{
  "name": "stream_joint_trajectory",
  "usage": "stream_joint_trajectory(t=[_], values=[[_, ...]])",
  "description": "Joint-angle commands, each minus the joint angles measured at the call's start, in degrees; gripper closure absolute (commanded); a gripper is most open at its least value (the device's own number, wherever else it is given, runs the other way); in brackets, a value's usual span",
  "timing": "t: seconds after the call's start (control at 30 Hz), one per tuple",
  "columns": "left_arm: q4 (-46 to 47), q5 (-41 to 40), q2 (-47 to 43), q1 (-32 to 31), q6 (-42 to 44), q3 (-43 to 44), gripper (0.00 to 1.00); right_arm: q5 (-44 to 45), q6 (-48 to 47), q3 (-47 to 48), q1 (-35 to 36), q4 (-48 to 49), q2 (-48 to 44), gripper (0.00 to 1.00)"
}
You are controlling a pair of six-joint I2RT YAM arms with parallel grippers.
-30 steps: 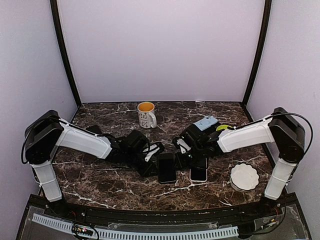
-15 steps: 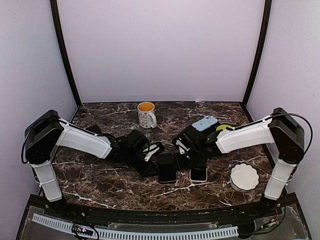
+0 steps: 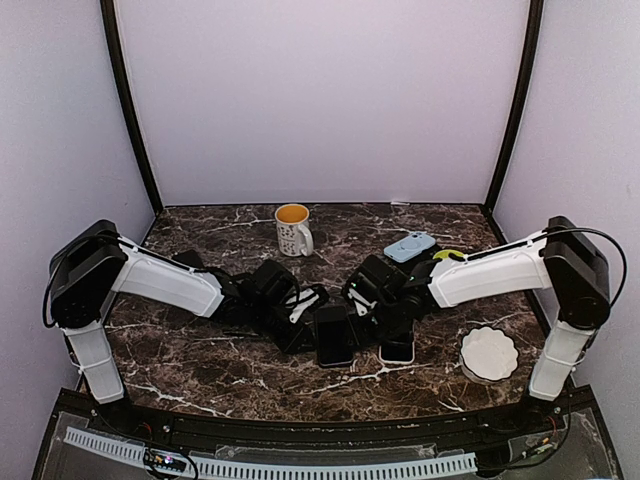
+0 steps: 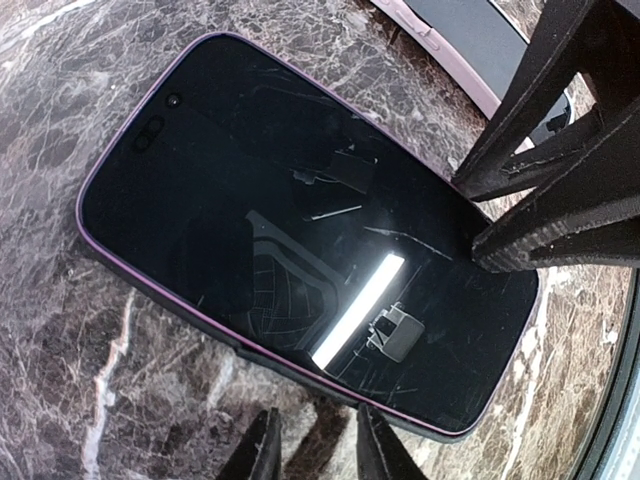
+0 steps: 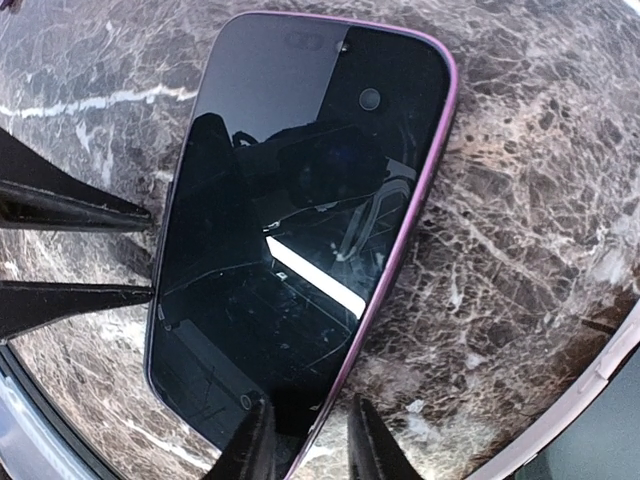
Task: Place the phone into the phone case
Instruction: Press the corner of the phone case at the bottom right corner of the phone case.
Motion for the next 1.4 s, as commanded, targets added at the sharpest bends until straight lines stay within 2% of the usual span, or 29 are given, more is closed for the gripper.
stream_joint_trajectory(t=[0.0,0.1,0.17,0.27,0.53,0.67,0.77,0.93,1.17,1.37], values=[[-3.5,2.4,-0.7,-0.6,0.2,-2.1,0.73,-0.6,1.5,-1.3,0.8,0.4,-1.3,0.71],[-2.8,3.5,-0.8,-0.7,-0.1,-2.8,0.76,-1.2,1.6,-1.7,1.4,1.5,-0.7,0.74],[-2.3,4.1,-0.1,-0.8,-0.5,-3.1,0.81,-1.9,1.7,-1.8,1.6,2.3,-0.1,0.81],[-1.9,5.5,1.1,-1.4,-1.3,-3.1,0.83,-2.9,2.0,-2.0,1.8,3.0,1.2,0.89],[0.2,6.3,0.7,-1.8,-2.6,-3.6,0.83,-5.3,4.6,-2.5,4.7,5.6,4.4,0.94],[-0.7,4.9,-0.1,-1.7,-2.2,-3.4,0.81,-2.0,5.9,-4.8,5.2,2.6,5.3,0.94],[-1.7,4.3,0.3,-1.7,-1.5,-3.0,0.80,3.8,5.8,-4.6,5.2,-3.6,5.7,0.94],[-5.7,-1.2,2.8,-1.7,-1.7,-0.6,0.79,22.7,6.0,1.8,8.6,-16.3,7.2,0.90],[-7.0,-6.5,2.6,-1.7,-3.7,-0.6,0.79,28.2,7.1,4.5,9.6,-17.1,8.3,0.88],[-9.8,-8.7,-2.4,-1.5,-2.4,1.7,0.75,30.5,3.7,10.9,9.9,-14.0,2.0,0.71]])
